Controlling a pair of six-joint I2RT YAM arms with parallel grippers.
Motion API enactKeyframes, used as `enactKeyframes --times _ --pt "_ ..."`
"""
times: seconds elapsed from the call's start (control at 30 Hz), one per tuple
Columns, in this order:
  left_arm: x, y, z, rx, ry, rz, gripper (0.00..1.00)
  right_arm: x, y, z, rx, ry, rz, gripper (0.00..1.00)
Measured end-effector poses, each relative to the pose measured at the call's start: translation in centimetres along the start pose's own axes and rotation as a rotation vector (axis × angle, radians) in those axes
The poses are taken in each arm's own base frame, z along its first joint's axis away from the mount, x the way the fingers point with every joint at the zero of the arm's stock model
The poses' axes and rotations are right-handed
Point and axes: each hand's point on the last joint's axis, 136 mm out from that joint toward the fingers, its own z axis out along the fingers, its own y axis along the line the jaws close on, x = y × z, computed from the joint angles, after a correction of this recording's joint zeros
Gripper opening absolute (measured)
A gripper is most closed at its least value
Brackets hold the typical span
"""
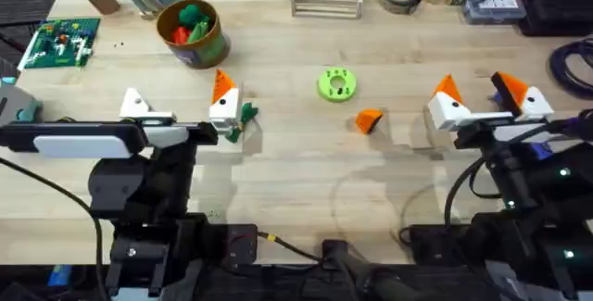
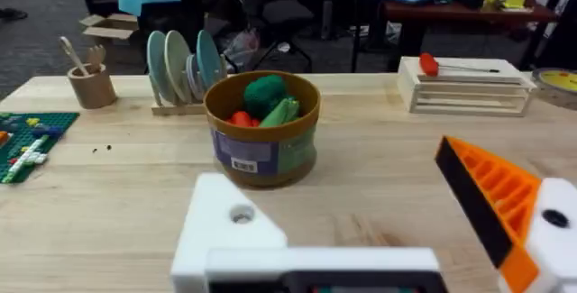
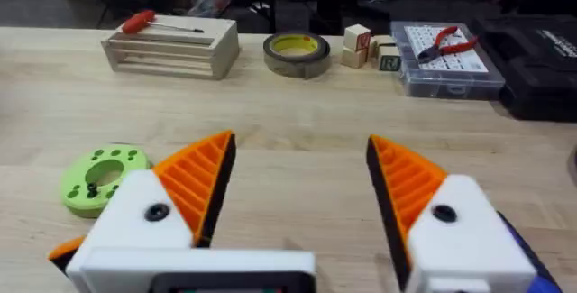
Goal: Pick up the gripper from the table and insert it into the empty holder that is missing its gripper. Then pick up a screw, insert it into the mounting hole, and use the screwdriver to tighten it. Finally, clean up the table by picking up the vegetable and placing it into the bucket.
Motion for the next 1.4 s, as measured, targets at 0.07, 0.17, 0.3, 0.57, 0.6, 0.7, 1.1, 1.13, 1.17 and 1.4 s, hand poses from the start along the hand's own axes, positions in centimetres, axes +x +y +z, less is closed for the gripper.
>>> enactKeyframes --times 0.07,0.17,0.3,0.57,0.6,0.7,1.1,1.13,1.17,1.4 --pt "-0.4 0.0 0.0 0.0 -0.016 0.0 0.992 0.0 0.0 0.0 0.0 0.0 0.0 0.884" --pt "-0.5 0.0 0.0 0.0 -0.022 0.0 0.992 0.0 0.0 0.0 0.0 0.0 0.0 0.885" --pt "-0.7 0.0 0.0 -0.003 -0.027 0.0 0.992 0.0 0.0 0.0 -0.001 0.001 0.026 0.885" --pt "0.6 0.0 -0.6 0.0 0.099 0.0 0.993 -0.9 0.0 -1.2 0.002 0.074 0.062 0.885" --pt "0.4 0.0 -0.9 -0.001 0.122 -0.001 0.993 -1.3 0.0 -1.5 0.003 0.087 0.063 0.885" --pt "-1.2 0.0 -1.7 -0.001 0.18 -0.001 0.993 -2.6 0.1 -2.6 0.004 0.141 0.064 0.885" --pt "-2.5 -0.8 -2.1 0.038 0.653 -0.019 0.993 -7.6 0.7 -5.0 -0.024 0.332 0.077 0.885" --pt "-2.6 -1.1 -1.9 0.051 0.69 -0.025 0.993 -7.9 1.0 -5.1 -0.04 0.345 0.081 0.885" --pt "-2.7 -1.3 -1.7 0.063 0.714 -0.03 0.993 -8.0 1.3 -5.2 -0.053 0.36 0.084 0.885" --pt "-3.0 -2.4 0.3 0.122 0.801 -0.059 0.993 -6.6 2.2 -5.6 -0.098 0.513 0.111 0.885"
